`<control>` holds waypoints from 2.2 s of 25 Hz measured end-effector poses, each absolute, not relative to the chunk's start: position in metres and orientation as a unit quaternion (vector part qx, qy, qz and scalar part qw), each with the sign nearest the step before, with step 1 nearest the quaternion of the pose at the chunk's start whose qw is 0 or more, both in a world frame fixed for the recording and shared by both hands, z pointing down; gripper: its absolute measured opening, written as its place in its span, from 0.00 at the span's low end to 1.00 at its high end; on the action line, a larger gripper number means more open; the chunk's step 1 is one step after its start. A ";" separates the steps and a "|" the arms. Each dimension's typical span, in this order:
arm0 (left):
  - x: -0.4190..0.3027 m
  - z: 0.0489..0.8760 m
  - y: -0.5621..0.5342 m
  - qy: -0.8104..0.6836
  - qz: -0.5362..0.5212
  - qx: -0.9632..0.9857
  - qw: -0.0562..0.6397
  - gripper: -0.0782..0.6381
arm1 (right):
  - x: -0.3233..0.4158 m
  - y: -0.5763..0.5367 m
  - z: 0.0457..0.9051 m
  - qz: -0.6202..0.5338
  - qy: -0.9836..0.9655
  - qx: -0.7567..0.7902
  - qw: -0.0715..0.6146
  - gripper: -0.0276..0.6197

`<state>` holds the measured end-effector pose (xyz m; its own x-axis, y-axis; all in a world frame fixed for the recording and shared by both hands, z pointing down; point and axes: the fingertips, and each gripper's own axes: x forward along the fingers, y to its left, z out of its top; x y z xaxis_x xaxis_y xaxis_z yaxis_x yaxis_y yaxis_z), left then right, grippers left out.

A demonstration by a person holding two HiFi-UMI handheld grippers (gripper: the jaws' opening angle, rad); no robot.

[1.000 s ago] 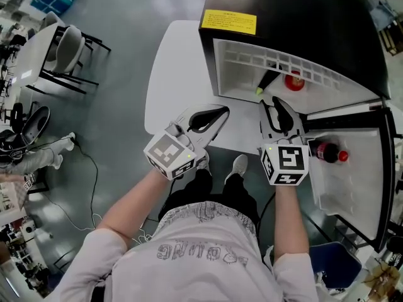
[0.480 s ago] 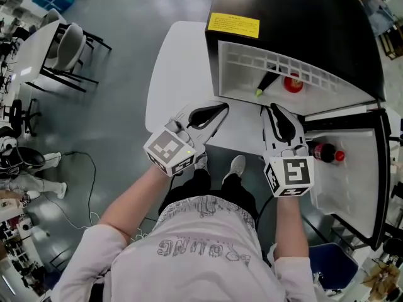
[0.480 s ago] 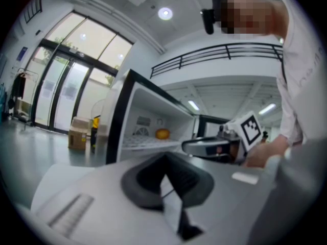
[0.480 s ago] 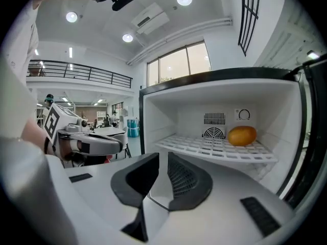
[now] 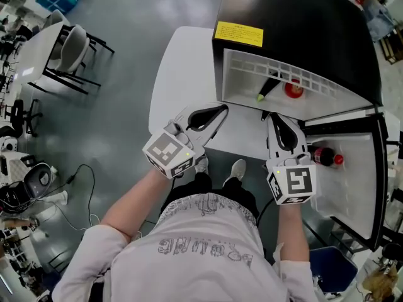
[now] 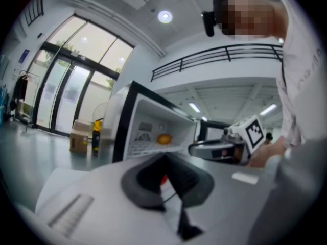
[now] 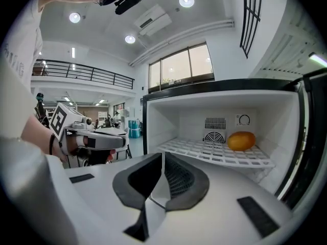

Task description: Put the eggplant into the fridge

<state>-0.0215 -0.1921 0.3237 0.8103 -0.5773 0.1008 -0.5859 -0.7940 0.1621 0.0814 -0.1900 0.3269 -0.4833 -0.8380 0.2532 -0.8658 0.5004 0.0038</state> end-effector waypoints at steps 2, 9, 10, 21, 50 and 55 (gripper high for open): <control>-0.022 0.321 -0.194 -0.307 0.022 0.947 0.091 0.12 | 0.083 -0.190 0.326 0.062 -0.857 0.499 0.111 0.07; -0.023 0.313 -0.194 -0.302 0.018 0.949 0.085 0.12 | 0.086 -0.186 0.322 0.063 -0.856 0.501 0.110 0.06; -0.023 0.312 -0.194 -0.301 0.018 0.950 0.084 0.12 | 0.086 -0.186 0.320 0.061 -0.856 0.501 0.111 0.06; -0.018 0.303 -0.194 -0.290 0.019 0.954 0.075 0.12 | 0.083 -0.184 0.312 0.054 -0.857 0.500 0.111 0.05; -0.007 0.305 -0.193 -0.288 0.021 0.954 0.074 0.12 | 0.089 -0.182 0.318 0.062 -0.860 0.495 0.108 0.05; -0.004 0.305 -0.194 -0.287 0.022 0.955 0.074 0.12 | 0.090 -0.184 0.317 0.062 -0.861 0.493 0.109 0.05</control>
<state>-0.0042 -0.1940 0.3051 0.8340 -0.5453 0.0839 -0.5517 -0.8239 0.1294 0.0901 -0.1836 0.3175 -0.4896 -0.8358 0.2487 -0.8627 0.5057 0.0013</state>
